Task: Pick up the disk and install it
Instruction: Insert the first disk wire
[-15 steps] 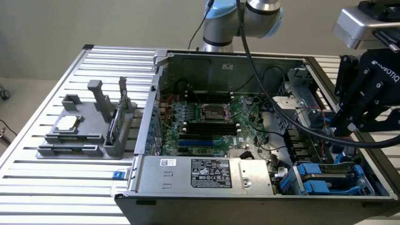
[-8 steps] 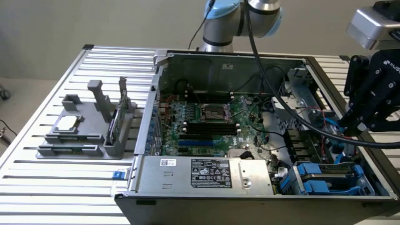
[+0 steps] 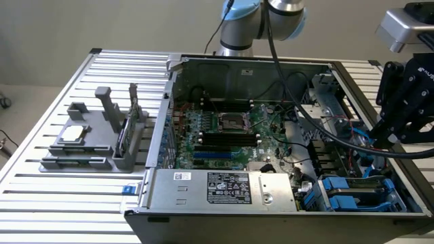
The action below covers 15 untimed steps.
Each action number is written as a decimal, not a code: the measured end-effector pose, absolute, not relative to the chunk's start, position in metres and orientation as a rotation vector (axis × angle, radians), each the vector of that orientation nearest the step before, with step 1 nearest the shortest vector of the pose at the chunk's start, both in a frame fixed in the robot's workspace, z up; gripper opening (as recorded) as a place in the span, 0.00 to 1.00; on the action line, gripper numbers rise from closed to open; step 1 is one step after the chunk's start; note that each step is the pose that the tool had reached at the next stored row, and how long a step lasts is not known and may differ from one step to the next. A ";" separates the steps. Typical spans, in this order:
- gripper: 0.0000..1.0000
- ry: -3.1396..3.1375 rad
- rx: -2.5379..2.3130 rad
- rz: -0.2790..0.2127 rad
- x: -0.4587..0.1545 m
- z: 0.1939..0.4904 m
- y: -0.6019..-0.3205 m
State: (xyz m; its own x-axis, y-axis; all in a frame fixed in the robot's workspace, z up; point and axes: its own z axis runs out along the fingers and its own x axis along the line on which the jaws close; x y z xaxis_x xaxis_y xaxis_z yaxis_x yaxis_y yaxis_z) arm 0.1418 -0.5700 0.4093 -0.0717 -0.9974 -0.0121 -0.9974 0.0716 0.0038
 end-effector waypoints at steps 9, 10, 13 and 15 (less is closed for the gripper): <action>0.25 2.439 -1.965 0.020 0.142 0.404 -0.570; 0.25 2.455 -1.945 0.020 0.142 0.403 -0.570; 0.25 2.502 -1.882 0.022 0.142 0.401 -0.570; 0.25 2.532 -1.840 0.023 0.142 0.399 -0.570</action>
State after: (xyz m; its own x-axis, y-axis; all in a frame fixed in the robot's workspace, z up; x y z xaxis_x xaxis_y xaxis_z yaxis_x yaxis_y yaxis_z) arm 0.1418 -0.5700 0.3994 -0.3088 -0.9510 -0.0177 -0.9511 0.3088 0.0050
